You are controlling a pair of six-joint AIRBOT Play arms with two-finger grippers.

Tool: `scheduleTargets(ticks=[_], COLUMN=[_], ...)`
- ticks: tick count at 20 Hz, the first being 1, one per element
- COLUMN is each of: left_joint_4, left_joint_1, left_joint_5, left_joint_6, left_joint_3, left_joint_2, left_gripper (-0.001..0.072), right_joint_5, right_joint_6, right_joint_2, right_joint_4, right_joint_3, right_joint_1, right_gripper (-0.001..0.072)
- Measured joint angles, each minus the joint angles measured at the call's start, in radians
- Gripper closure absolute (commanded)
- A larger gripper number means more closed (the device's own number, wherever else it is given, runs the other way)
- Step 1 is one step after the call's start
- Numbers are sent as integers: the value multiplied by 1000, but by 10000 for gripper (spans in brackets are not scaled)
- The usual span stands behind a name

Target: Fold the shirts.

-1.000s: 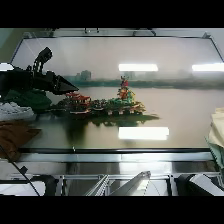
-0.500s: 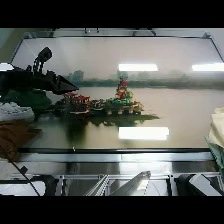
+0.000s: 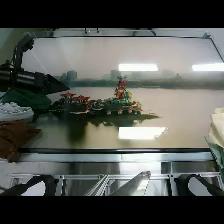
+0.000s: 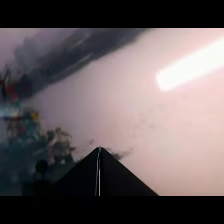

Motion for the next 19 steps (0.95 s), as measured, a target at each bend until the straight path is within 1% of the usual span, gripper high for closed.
scheduleTargets(ticks=[3, 6, 8, 12, 19], left_joint_4=[43, 63, 64, 66, 68], left_joint_1=[-21, -32, -35, -36, -36], left_joint_5=[48, 116, 159, 210, 249], left_joint_6=[-7, -10, -10, -11, -36], left_joint_3=[-167, -381, -502, -642, -735], left_joint_2=[167, 327, 418, 554, 686], left_gripper=[689, 688, 688, 690, 690], right_joint_5=[8, -60, -105, -159, -174], right_joint_6=[-45, -73, -82, -91, -85], right_joint_2=[39, 74, 80, 83, 83], right_joint_4=[9, 4, 0, -4, -4], right_joint_3=[-94, -226, -278, -318, -331], right_joint_1=[232, 428, 500, 555, 573], right_gripper=[686, 686, 685, 685, 685])
